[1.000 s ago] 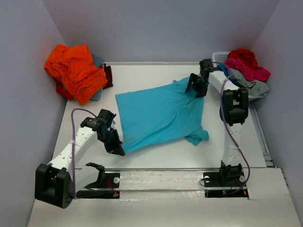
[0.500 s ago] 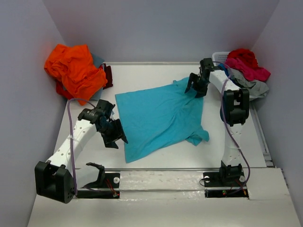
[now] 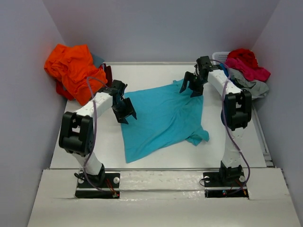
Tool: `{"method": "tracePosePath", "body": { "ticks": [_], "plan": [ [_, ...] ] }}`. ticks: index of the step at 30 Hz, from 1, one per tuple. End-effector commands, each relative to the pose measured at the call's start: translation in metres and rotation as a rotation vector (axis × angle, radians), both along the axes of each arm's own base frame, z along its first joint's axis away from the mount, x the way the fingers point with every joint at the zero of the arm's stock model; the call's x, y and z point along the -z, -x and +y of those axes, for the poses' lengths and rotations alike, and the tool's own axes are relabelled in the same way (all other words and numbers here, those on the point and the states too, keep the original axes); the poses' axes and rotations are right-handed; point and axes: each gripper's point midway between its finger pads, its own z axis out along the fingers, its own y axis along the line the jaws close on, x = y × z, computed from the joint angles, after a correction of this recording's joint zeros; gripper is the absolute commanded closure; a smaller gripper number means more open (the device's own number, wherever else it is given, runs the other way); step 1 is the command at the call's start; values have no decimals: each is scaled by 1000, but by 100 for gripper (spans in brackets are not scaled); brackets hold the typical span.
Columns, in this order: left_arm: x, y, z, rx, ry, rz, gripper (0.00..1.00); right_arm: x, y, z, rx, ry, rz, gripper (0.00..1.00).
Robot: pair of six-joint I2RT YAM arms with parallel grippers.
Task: Fold and stack the t-shirts
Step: Flatten out the crumpled T-shirt at the center of the board.
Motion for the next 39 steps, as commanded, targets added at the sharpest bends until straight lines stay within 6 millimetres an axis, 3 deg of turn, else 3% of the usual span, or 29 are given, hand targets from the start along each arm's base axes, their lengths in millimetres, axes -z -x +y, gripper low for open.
{"method": "tracePosePath", "body": {
  "ticks": [1, 4, 5, 6, 8, 14, 17, 21, 26, 33, 39],
  "plan": [
    [-22, -93, -9, -26, 83, -208, 37, -25, 11, 8, -19, -46, -38, 22],
    [-22, -125, -23, 5, 129, -250, 37, -22, 15, 9, -20, -54, -31, 22],
    [-3, -131, -25, 12, 120, -204, 37, -22, 15, 10, -21, -56, -30, 22],
    [-10, -144, -30, 24, 140, -233, 37, -21, 16, 10, -21, -56, -26, 22],
    [-1, -152, -30, 12, 152, -219, 37, -19, 18, 10, -22, -57, -19, 22],
    [36, -141, -34, 22, 170, -118, 37, -6, 28, 8, -28, -52, 23, 23],
    [45, -130, -30, 19, 153, -85, 37, -1, 32, 8, -29, -51, 35, 23],
    [56, -120, -9, -23, 112, -43, 36, 11, 39, 8, -31, -52, 74, 23],
    [59, -131, 24, -90, 52, -50, 35, 18, 44, 12, -46, -51, 94, 23],
    [41, -178, 71, -155, -23, -119, 35, 23, 54, 13, -57, -39, 114, 23],
    [40, -210, 78, -147, -52, -135, 35, 25, 59, 16, -69, -37, 122, 23]
  ]
}}
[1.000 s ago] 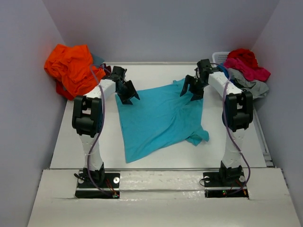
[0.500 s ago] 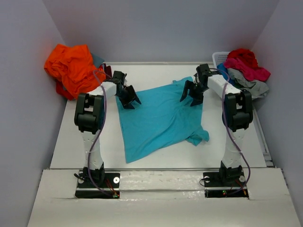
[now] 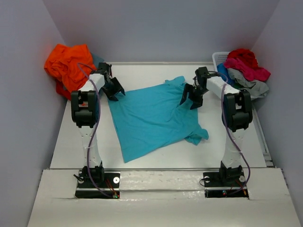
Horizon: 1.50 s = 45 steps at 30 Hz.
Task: Fold and stack the t-shirts
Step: Flatten out the crumpled T-shirt at the center of the board.
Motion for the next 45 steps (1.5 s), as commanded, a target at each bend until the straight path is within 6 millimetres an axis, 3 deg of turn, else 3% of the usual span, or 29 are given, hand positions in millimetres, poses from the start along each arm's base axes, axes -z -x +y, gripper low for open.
{"method": "tracePosePath", "body": {
  "ticks": [1, 3, 7, 12, 17, 18, 19, 21, 24, 28, 34, 35, 36, 37, 38, 39, 40, 41, 45],
  "plan": [
    [-2, -11, 15, 13, -96, 15, 35, -15, 3, 10, -37, -20, -39, 23],
    [-3, -15, 24, -13, -86, 12, 34, -15, 4, 9, -40, -13, -40, 23],
    [-18, -14, 21, 10, -72, -24, 35, -24, -5, 2, -25, 30, -92, 23],
    [-49, -6, -1, 90, -57, -82, 35, -44, -29, -7, 30, 89, -179, 23],
    [-83, 15, -41, 193, -17, -137, 35, -73, -49, -5, 49, 85, -241, 23],
    [-80, 25, -54, 225, 17, -124, 35, -73, -43, -5, 46, 83, -212, 23],
    [-82, 43, -83, 292, 57, -117, 35, -77, -37, -5, 42, 76, -206, 23],
    [-79, 63, -97, 327, 72, -97, 35, -73, -32, -8, 46, 90, -199, 23],
    [-72, 78, -118, 365, 135, -87, 34, -52, -29, -19, 71, 151, -174, 23],
    [-53, 112, -145, 442, 224, -20, 35, -34, -42, -27, 110, 207, -179, 23],
    [-38, 142, -144, 464, 215, 40, 35, -45, -90, -30, 190, 185, -242, 23],
    [-38, 144, -144, 462, 213, 45, 35, -40, -97, -34, 208, 183, -234, 23],
    [-39, 144, -143, 464, 211, 44, 35, -57, -112, -31, 214, 166, -284, 23],
    [-37, 146, -142, 465, 207, 51, 35, -59, -117, -30, 215, 163, -284, 23],
    [-38, 146, -141, 464, 205, 52, 35, -50, -124, -35, 223, 170, -274, 23],
    [-38, 147, -141, 466, 202, 54, 34, -66, -137, -34, 231, 164, -316, 23],
    [-38, 147, -141, 467, 202, 55, 34, -69, -145, -39, 243, 161, -333, 23],
    [-38, 147, -141, 469, 201, 54, 34, -60, -148, -41, 246, 175, -319, 23],
    [-37, 149, -141, 470, 204, 65, 34, -64, -164, -52, 285, 177, -355, 23]
  ]
}}
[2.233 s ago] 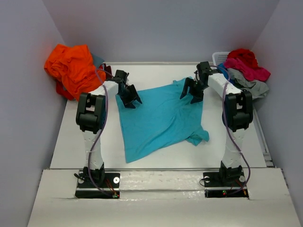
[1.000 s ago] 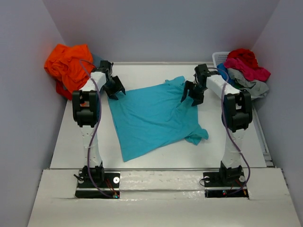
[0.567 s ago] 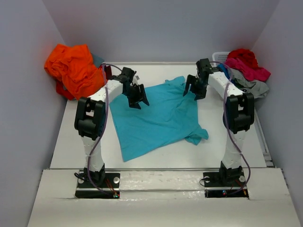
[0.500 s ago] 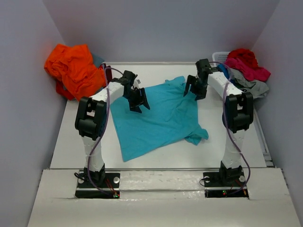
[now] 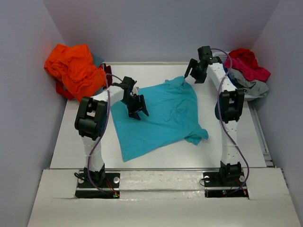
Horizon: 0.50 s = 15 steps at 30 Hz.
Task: Fold and stack the t-shirts
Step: Flatten out the crumpled T-shirt at the center of the board.
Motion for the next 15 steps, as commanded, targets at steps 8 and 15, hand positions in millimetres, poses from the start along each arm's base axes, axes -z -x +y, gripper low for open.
{"method": "tracePosePath", "body": {
  "ticks": [8, 15],
  "plan": [
    [-25, 1, -1, 41, 19, -34, 34, 23, -13, -21, 41, -11, 5, 24],
    [-25, -2, -3, 46, 23, -33, 34, 59, -1, -11, 2, -61, 67, 26]
  ]
}}
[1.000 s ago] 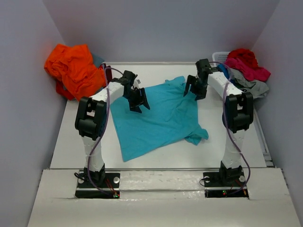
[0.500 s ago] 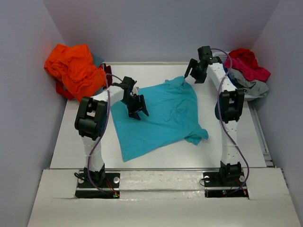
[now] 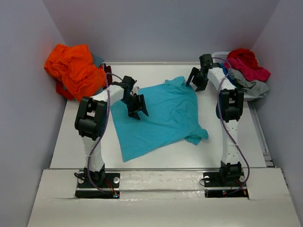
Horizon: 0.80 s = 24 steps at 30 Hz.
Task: Fold and stack the t-shirts
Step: Flatten out the crumpled T-shirt at the center of the board.
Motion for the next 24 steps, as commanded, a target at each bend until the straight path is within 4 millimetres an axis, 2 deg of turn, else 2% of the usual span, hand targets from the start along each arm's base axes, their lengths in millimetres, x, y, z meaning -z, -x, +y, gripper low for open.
{"method": "tracePosePath", "body": {
  "ticks": [1, 7, 11, 12, 14, 15, 18, 22, 24],
  "plan": [
    [-20, -5, -5, 24, 31, -37, 34, 12, -4, 12, -41, -45, -20, 27],
    [-18, -5, -5, 23, 29, -36, 34, 9, -8, 15, -51, -61, -38, 27],
    [-16, -5, -5, 21, 27, -30, 34, 0, -11, 21, -65, -90, -54, 32],
    [-15, -5, -5, 21, 28, -28, 34, -1, -11, 22, -71, -94, -55, 39],
    [-14, -4, -5, 22, 29, -22, 34, 3, -9, 25, -86, -109, -41, 49],
    [-13, -3, -5, 22, 28, -19, 34, 6, -6, 25, -90, -113, -30, 59],
    [-11, 0, -3, 23, 19, -9, 34, 11, 1, 27, -99, -123, -5, 78],
    [-5, 4, -1, 19, 13, 9, 34, 9, 9, 20, -92, -87, -1, 93],
    [-3, 8, 0, 15, 11, 22, 34, 9, 12, 16, -85, -67, 2, 93]
  ]
}}
